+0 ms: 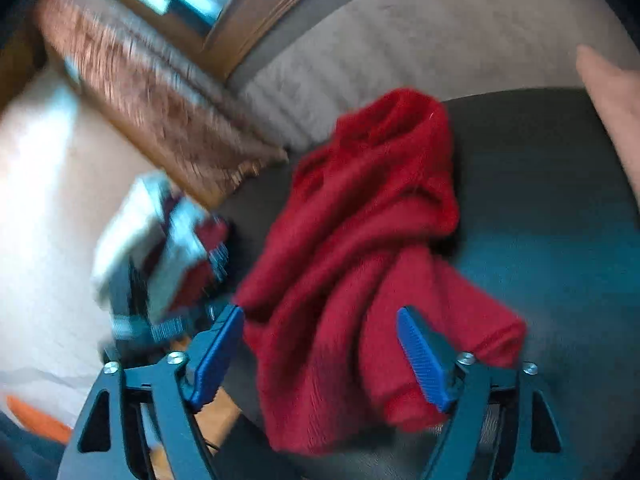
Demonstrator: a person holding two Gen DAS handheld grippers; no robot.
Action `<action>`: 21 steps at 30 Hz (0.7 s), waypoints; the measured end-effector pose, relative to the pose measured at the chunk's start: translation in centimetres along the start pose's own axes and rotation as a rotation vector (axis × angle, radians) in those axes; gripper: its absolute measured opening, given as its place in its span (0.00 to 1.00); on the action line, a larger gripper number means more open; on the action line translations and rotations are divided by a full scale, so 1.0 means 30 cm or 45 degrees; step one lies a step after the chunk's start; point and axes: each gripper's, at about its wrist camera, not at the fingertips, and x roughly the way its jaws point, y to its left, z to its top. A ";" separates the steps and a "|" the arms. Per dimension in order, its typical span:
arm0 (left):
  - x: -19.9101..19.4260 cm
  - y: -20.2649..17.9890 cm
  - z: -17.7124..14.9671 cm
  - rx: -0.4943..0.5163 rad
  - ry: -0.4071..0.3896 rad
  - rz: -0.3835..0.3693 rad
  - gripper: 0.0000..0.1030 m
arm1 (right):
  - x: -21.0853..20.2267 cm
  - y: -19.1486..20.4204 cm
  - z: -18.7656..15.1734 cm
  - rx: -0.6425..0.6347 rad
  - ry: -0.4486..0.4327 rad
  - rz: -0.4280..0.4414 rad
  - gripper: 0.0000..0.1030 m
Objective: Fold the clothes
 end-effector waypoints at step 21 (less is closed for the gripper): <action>0.098 0.085 0.096 0.117 -0.034 0.416 0.13 | -0.743 -0.377 -0.075 0.337 -0.499 -0.619 0.09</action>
